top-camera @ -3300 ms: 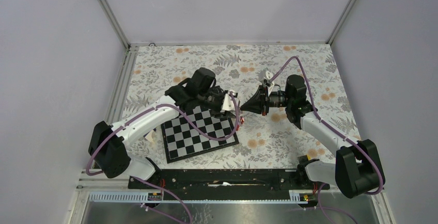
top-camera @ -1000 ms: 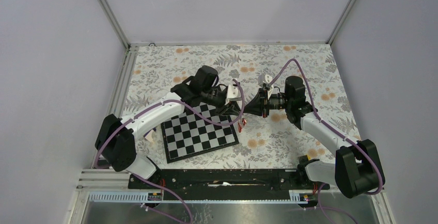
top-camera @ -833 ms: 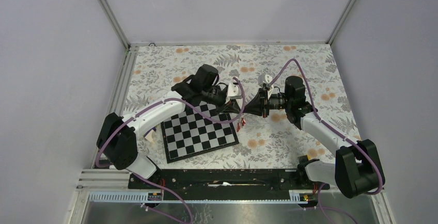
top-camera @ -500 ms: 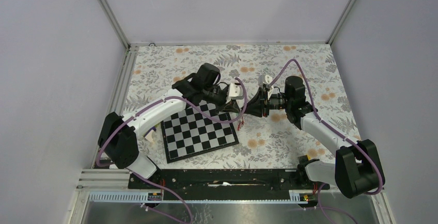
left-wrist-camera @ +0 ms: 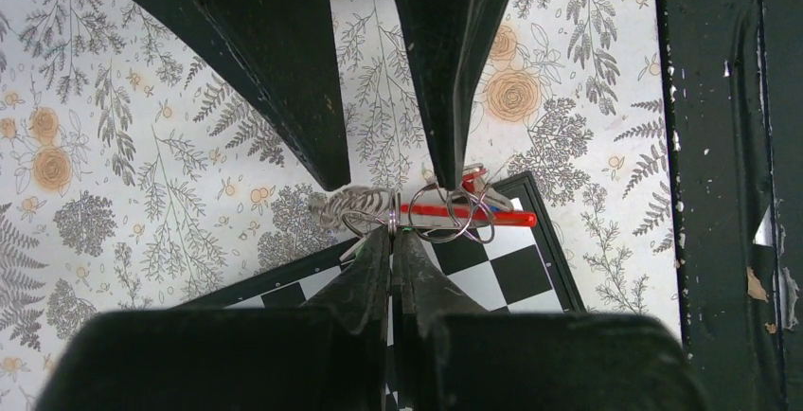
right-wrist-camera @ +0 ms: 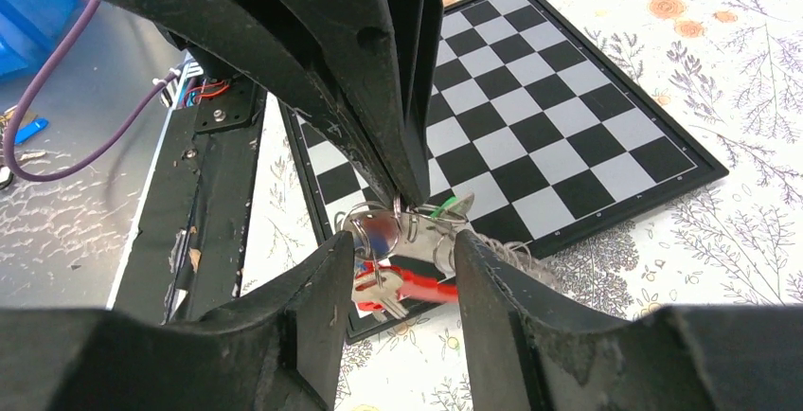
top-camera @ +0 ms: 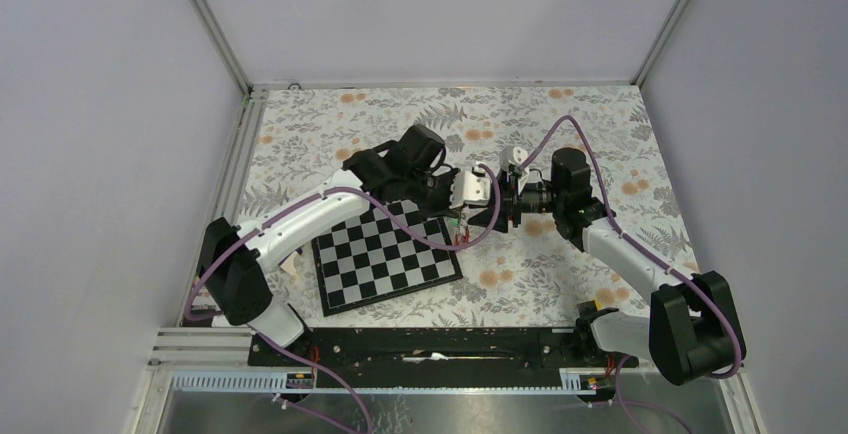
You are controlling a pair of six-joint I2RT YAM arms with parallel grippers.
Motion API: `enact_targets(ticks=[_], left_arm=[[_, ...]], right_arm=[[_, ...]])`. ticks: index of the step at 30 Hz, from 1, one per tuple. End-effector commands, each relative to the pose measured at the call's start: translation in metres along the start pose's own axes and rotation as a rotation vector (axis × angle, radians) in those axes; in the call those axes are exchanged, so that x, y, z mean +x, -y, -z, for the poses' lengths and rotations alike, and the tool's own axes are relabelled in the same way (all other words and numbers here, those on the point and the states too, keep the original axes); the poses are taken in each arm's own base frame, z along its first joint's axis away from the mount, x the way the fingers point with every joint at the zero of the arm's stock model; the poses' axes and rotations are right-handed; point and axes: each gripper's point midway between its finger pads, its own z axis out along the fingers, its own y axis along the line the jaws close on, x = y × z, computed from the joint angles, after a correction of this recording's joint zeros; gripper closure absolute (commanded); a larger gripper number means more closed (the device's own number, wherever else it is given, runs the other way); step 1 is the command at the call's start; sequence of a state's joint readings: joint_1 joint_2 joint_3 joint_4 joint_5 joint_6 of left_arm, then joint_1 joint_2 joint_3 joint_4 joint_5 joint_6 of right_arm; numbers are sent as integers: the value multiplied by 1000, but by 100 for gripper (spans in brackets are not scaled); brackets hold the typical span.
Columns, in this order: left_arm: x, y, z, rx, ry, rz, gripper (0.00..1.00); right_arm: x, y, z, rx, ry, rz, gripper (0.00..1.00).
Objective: Put the keys on the keyring
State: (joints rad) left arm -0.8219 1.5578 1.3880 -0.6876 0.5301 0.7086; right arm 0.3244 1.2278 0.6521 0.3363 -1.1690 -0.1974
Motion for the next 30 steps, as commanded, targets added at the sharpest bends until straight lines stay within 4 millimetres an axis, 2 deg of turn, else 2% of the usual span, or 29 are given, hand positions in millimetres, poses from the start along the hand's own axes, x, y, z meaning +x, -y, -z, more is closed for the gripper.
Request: enact_targets(ticks=[1,14,24,30], left_arm=[[-26,-16,9,-66,37,9,100],[-28,-10,3,-29,52,28,100],[-26,-9,0,-19,50,35,100],[-25,-10,0,-23,46,33,100]], right_arm=[[-15,-3,-2,-23,43,39,50],[-9,-4,-9,-53,51,-19,66],[-6,-5,-13,-67,49,-42,74],[-4,-5,-15,-74,44,-51,76]])
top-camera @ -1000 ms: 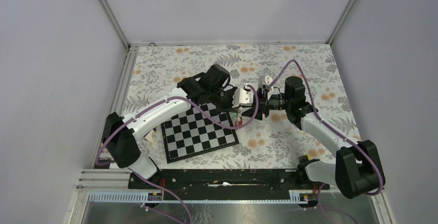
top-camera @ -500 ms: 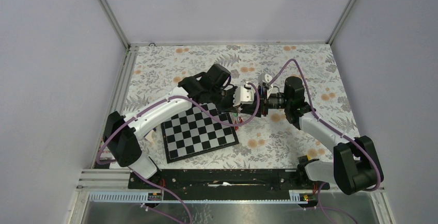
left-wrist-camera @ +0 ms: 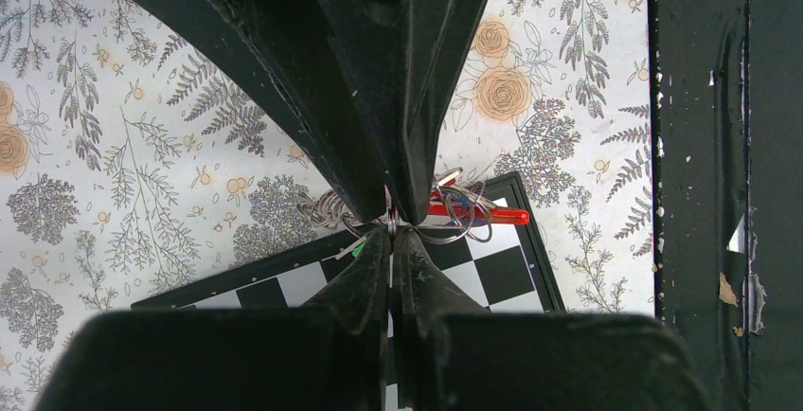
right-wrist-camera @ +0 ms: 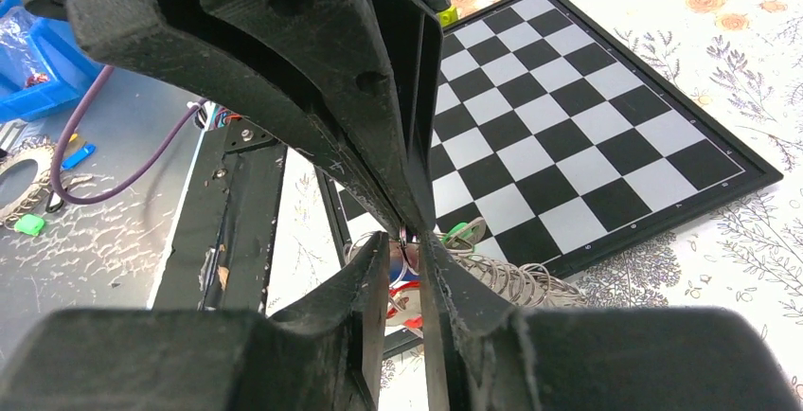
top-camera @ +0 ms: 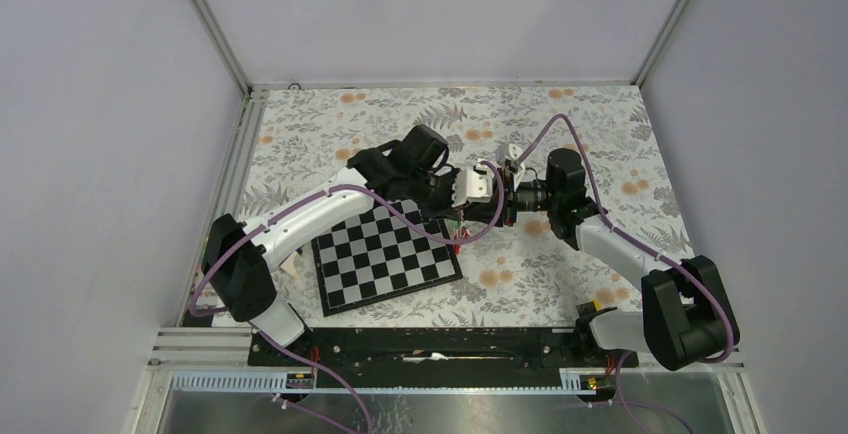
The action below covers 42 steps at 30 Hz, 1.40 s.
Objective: Put the keys on the keyring
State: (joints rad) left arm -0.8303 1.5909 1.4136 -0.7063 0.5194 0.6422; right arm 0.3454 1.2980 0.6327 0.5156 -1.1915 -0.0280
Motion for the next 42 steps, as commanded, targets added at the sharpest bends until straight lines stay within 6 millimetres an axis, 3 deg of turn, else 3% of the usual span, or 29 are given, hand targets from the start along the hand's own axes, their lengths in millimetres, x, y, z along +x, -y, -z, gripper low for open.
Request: enact_targets(ticks=[1,7,15,22,29,35,42], left_arm=[[-27,-10,7,-32,69,-39,100],[-27,-10,6,-29,69,-35,100],[-32,-13,8,-50,90,-35,100],[-31,-13,8,-57,87,-32,99],[-31,-13,18,-81,129,-64,74],[-25,-16,31,-113,179,-147,58],[-22,-13,35,-77,246,-208,53]], right_arm=[[-4,-5,-4,-34,11,33,76],[-4,-5,-5,-36,9,30,79],[-3,-4,-6,-40,7,21,100],[-9,-5,-6,-35,10,31,100],[-24,-9,0,-18,29,84,100],[-35,-13,4,-25,51,88,100],[-40,-18,7,-47,72,77,100]])
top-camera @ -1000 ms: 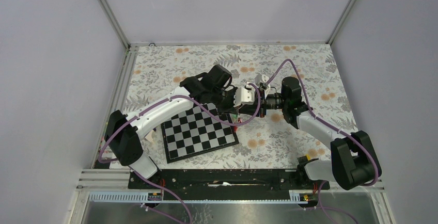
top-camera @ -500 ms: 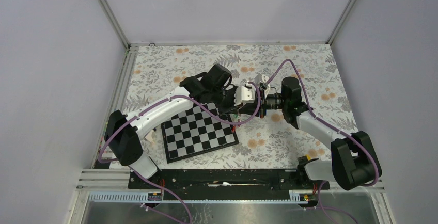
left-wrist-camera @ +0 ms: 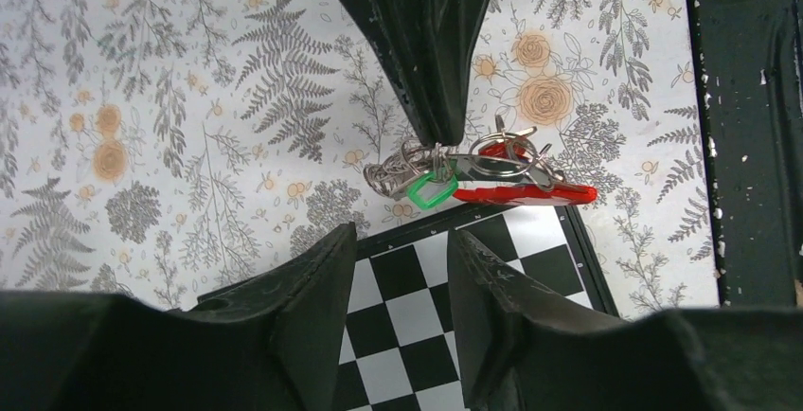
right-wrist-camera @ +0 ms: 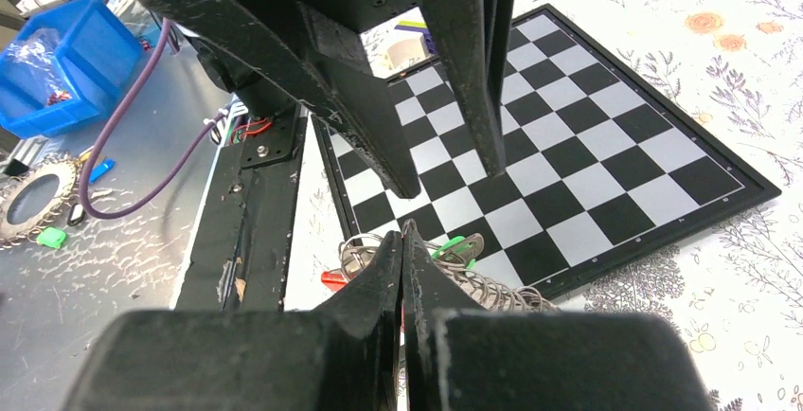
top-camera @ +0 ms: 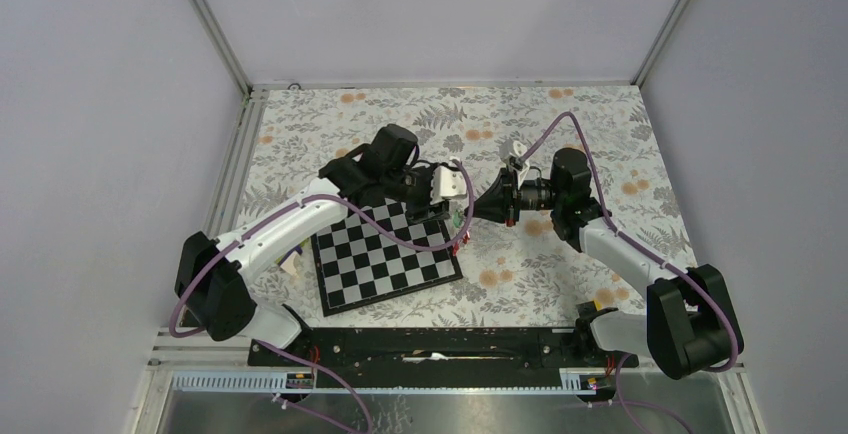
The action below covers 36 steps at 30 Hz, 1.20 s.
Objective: Put the keys on the keyring
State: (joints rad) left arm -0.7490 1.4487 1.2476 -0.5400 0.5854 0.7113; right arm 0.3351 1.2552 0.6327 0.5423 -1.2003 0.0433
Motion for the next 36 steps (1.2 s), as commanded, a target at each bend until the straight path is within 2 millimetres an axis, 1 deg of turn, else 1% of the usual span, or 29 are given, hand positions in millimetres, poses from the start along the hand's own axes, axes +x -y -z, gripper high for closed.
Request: enact_targets(ticks=[1,6,12,18,24,33,36], left_arm=[[-28,-1,7,29,144,-116,53],[-35,6,1,73,205,-120,55],[-41,9,-2,132,248,-47,66],[-36,12,-5,163,252,-1,73],[-34,12,-10,184,251,29,75],[-41,10,-11,195,272,48,77],[-41,8,-10,187,268,54,77]], right_arm=[[-26,-11,3,-51,46,84,100],[-26,-14,3,-65,54,89,100],[-25,-14,4,-63,55,95,100],[-23,-12,4,-60,53,91,100],[-23,-12,4,-57,53,92,100],[-20,-10,4,-54,46,91,100],[-19,-10,4,-52,44,93,100]])
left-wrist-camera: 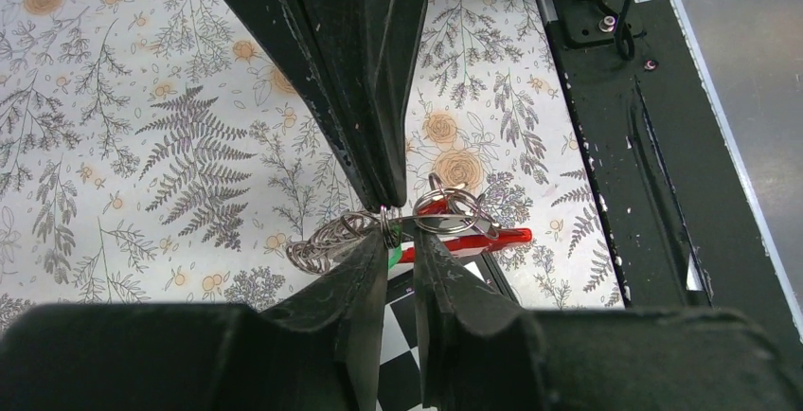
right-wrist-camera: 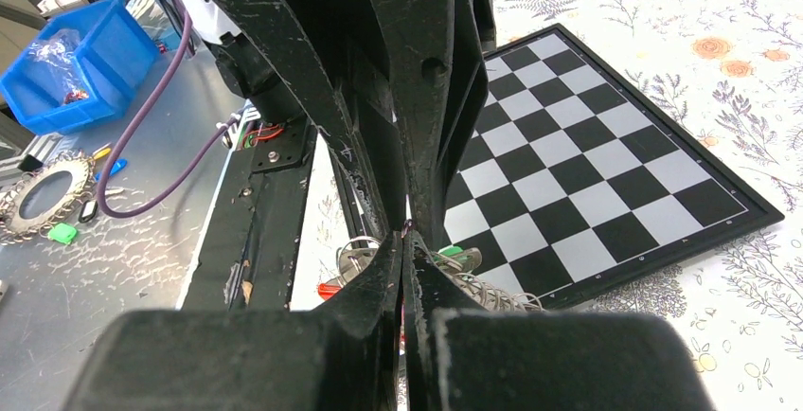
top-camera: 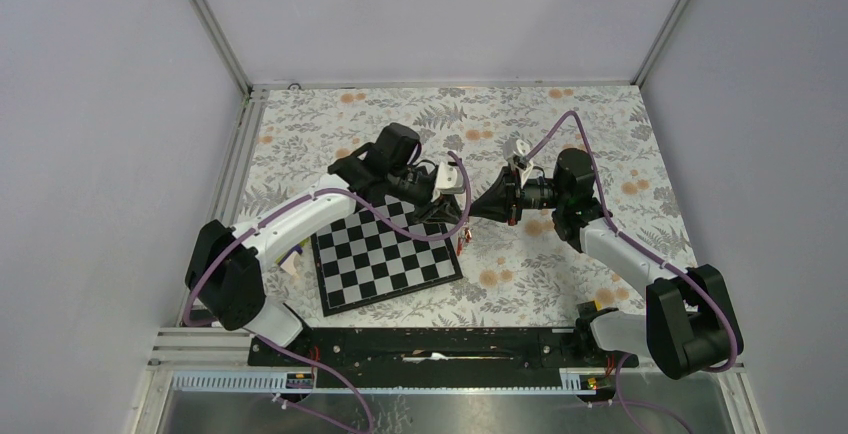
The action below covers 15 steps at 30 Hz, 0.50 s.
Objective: Put the keys on the keyring
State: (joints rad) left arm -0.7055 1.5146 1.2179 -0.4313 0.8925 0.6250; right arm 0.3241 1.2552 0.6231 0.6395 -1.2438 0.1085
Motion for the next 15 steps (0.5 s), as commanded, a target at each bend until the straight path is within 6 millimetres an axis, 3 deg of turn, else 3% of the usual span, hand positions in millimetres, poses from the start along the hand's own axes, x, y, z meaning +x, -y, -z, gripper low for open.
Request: enact_targets(ticks=[1,5,15], left_arm=[[-27,-9,4,-4,69,-51,77],[-29,-11,4,-10,71,-44,80],[-25,-13,4,-11,54,-34,100]], right_arm=[[-10,-4,2,-18,15,76,100],[-9,-3,2,-16,13,77,100],[-7,-2,2,-8,10,79,100]])
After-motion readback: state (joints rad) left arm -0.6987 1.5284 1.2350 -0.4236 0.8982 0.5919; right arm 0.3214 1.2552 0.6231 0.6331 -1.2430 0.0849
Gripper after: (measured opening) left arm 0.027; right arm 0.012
